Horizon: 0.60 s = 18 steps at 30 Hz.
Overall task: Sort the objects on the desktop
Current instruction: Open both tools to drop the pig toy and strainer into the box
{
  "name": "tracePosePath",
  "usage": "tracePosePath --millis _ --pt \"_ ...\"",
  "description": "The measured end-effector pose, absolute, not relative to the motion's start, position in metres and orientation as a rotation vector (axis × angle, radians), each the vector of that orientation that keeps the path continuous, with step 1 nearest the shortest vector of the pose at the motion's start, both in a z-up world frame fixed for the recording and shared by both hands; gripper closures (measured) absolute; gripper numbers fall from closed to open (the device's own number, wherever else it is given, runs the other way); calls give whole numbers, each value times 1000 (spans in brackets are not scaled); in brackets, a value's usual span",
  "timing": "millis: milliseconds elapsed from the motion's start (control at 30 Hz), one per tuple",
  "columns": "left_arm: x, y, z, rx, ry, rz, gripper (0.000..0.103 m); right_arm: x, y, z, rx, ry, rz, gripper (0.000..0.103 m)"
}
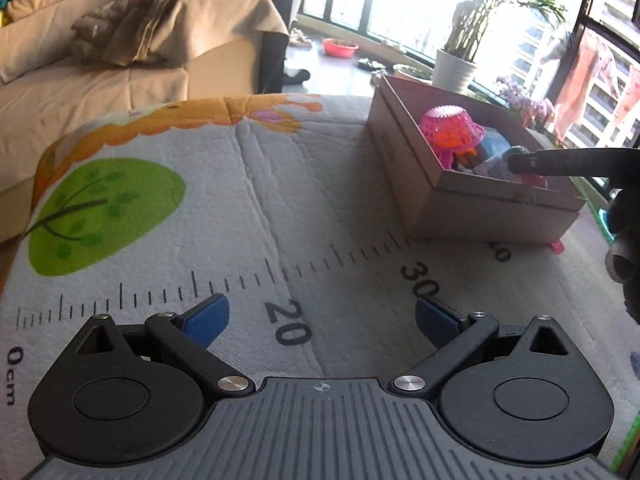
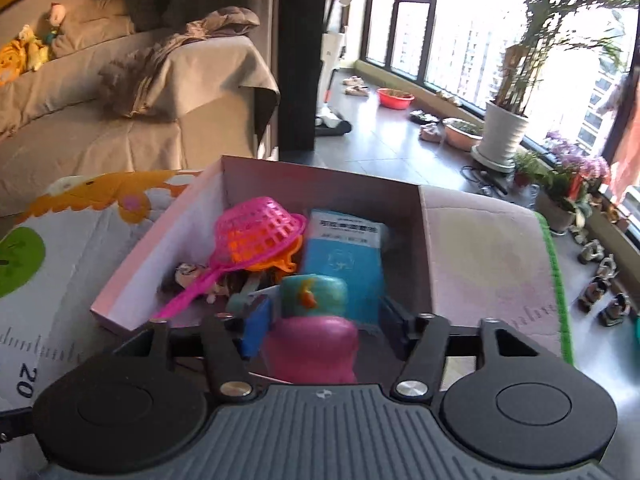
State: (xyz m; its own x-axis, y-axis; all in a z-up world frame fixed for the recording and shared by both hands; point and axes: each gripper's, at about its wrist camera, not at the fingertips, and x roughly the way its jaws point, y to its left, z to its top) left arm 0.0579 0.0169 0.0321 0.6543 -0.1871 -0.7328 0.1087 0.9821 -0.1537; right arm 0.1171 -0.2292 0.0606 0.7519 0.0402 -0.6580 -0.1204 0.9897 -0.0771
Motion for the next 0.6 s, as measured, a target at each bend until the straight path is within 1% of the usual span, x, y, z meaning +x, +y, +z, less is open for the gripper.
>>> tracePosePath --millis 167,267,400,433,467,500,600 --pt "61 19 30 -114 845 -176 1 127 -232 74 -98 686 75 41" --pt "60 23 32 -124 842 -179 1 148 -226 72 -64 734 100 42" --pt "57 29 35 -123 830 -178 1 190 -220 56 -14 850 44 41" --pt "56 31 35 -125 828 -178 1 200 -221 53 5 873 24 39" --pt "55 33 35 -128 827 -177 0 208 -223 51 23 888 -3 29" --pt "54 34 34 -131 828 -174 0 217 -224 48 50 911 -24 23" --pt "54 39 28 -145 838 -166 0 230 -218 45 91 951 -12 23"
